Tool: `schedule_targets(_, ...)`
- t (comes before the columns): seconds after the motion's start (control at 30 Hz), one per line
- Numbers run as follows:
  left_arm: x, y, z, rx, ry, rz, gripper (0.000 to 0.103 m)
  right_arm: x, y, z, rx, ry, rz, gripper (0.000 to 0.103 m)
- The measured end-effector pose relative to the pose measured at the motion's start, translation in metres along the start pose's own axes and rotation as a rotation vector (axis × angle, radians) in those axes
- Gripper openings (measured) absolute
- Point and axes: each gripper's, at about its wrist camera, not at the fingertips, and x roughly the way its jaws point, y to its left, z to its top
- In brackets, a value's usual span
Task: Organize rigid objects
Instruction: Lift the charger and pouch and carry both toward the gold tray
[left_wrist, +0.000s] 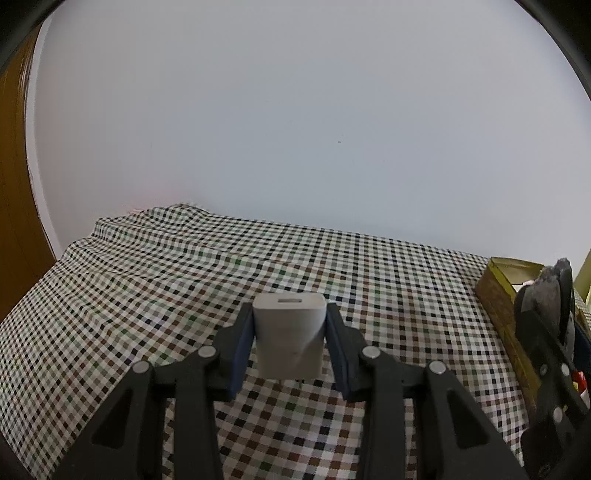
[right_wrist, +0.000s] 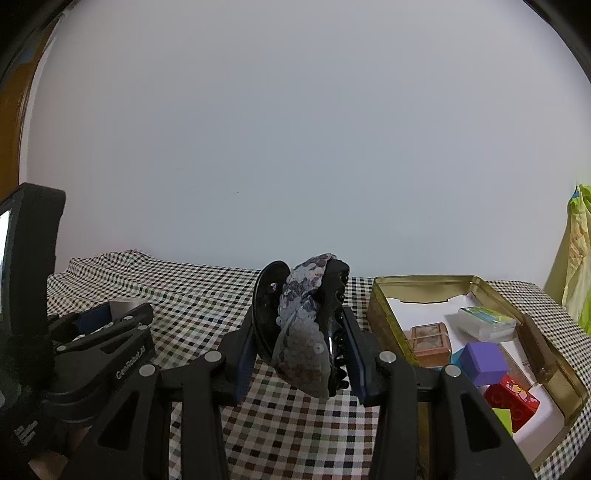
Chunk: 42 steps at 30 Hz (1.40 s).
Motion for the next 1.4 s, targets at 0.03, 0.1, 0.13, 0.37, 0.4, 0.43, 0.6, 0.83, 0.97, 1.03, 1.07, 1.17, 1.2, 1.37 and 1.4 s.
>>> schedule_targets(0.03, -0.001, -0.001, -0.001, 0.002, -0.001, 0.0, 0.037, -0.001, 0.0, 0.0, 0.0, 0.0, 0.001, 0.045)
schedule_targets(0.1, -0.005, -0.004, -0.003, 0.005, -0.003, 0.0, 0.037, -0.004, -0.001, -0.001, 0.0, 0.001, 0.004, 0.045)
schedule_targets(0.13, -0.007, -0.005, -0.004, 0.006, -0.004, 0.002, 0.037, -0.005, -0.001, -0.002, -0.001, 0.002, 0.004, 0.045)
schedule_targets(0.37, -0.015, -0.014, -0.011, 0.001, 0.026, -0.021, 0.037, -0.013, -0.008, -0.004, -0.013, 0.001, 0.006, 0.045)
schedule_targets(0.4, -0.016, -0.015, -0.011, 0.001, 0.03, -0.023, 0.037, -0.013, -0.009, -0.005, -0.013, 0.002, 0.007, 0.045)
schedule_targets(0.43, -0.017, -0.017, -0.012, 0.002, 0.031, -0.024, 0.037, -0.015, -0.01, -0.006, -0.014, 0.003, 0.008, 0.045)
schedule_targets(0.6, -0.022, -0.022, -0.014, 0.007, 0.029, -0.021, 0.037, -0.02, -0.019, -0.01, -0.02, 0.002, 0.015, 0.045)
schedule_targets(0.83, -0.025, -0.031, -0.02, 0.012, 0.044, -0.033, 0.037, -0.029, -0.026, -0.012, -0.03, -0.006, 0.013, 0.045)
schedule_targets(0.97, -0.028, -0.04, -0.023, 0.034, 0.038, -0.041, 0.037, -0.033, -0.03, -0.012, -0.034, -0.017, 0.01, 0.045)
schedule_targets(1.03, -0.029, -0.043, -0.024, 0.045, 0.032, -0.042, 0.037, -0.036, -0.033, -0.013, -0.032, -0.024, 0.007, 0.045)
schedule_targets(1.07, -0.03, -0.045, -0.024, 0.048, 0.032, -0.043, 0.037, -0.037, -0.034, -0.013, -0.034, -0.027, 0.006, 0.045)
schedule_targets(1.17, -0.03, -0.049, -0.026, 0.045, 0.044, -0.053, 0.037, -0.04, -0.038, -0.014, -0.035, -0.034, 0.003, 0.045)
schedule_targets(1.2, -0.03, -0.05, -0.026, 0.044, 0.047, -0.057, 0.037, -0.041, -0.04, -0.013, -0.034, -0.035, 0.004, 0.045)
schedule_targets(1.37, -0.031, -0.057, -0.028, 0.053, 0.052, -0.077, 0.037, -0.045, -0.049, -0.013, -0.033, -0.048, -0.004, 0.045)
schedule_targets(1.4, -0.032, -0.06, -0.029, 0.055, 0.053, -0.081, 0.037, -0.046, -0.051, -0.013, -0.034, -0.052, -0.007, 0.045)
